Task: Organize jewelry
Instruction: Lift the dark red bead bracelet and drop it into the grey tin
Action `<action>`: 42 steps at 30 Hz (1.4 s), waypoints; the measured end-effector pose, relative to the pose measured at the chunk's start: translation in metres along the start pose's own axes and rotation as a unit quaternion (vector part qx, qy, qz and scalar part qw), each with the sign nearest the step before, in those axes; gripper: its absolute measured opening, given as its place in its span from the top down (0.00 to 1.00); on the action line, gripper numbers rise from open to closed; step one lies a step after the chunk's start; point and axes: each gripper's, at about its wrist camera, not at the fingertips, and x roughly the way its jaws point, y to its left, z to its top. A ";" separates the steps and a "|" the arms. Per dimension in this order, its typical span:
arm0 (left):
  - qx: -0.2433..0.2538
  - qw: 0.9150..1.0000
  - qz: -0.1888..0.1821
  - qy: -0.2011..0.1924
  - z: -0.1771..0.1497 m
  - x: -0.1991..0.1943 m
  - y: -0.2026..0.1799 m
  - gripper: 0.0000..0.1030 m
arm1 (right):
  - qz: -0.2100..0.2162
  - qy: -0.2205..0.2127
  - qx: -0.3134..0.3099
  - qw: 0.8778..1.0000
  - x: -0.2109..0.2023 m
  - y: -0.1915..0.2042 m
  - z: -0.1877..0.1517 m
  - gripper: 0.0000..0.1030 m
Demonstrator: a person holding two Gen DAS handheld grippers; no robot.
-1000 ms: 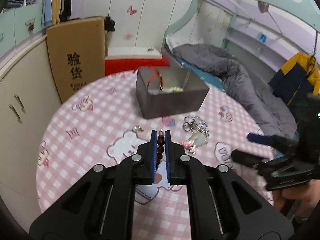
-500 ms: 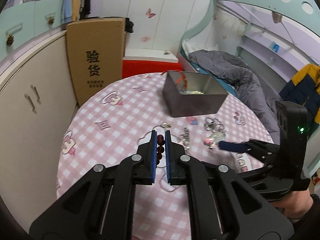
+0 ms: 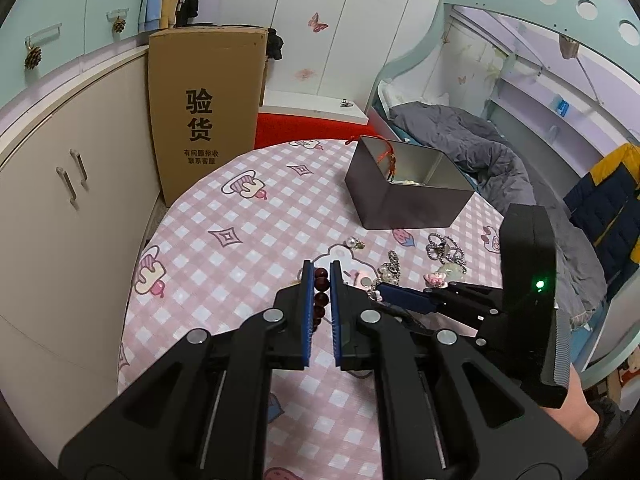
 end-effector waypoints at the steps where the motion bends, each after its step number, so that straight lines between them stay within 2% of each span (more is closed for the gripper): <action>1: 0.000 1.000 -0.001 0.000 0.000 0.000 0.000 0.93 | -0.003 0.001 -0.003 1.000 0.000 -0.001 0.000 0.88; 2: 0.000 1.000 -0.002 0.001 0.000 0.001 -0.001 0.93 | 0.000 0.001 0.000 1.000 -0.001 -0.003 -0.001 0.90; 12: 0.003 1.000 -0.004 -0.005 0.003 -0.004 -0.005 0.93 | 0.072 -0.024 0.040 0.996 -0.044 -0.019 -0.018 0.91; 19: 0.014 1.000 -0.019 -0.010 0.009 -0.008 -0.017 0.93 | 0.088 -0.045 0.044 0.994 -0.075 -0.029 -0.017 0.91; 24: 0.030 0.998 -0.043 -0.035 0.035 -0.016 -0.032 0.93 | 0.080 -0.094 0.040 0.991 -0.109 -0.045 0.016 0.91; 29: 0.055 0.993 -0.079 -0.075 0.082 -0.024 -0.055 0.93 | 0.051 -0.153 0.034 0.986 -0.149 -0.072 0.060 0.91; 32: 0.065 0.990 -0.094 -0.085 0.107 -0.019 -0.065 0.93 | 0.039 -0.173 0.037 0.983 -0.161 -0.088 0.081 0.91; 37: 0.072 0.986 -0.126 -0.079 0.139 -0.001 -0.082 0.93 | 0.035 -0.170 0.050 0.984 -0.157 -0.111 0.107 0.90; 42: 0.075 0.985 -0.148 -0.037 0.153 0.037 -0.097 0.92 | 0.034 -0.130 0.070 0.988 -0.122 -0.131 0.117 0.90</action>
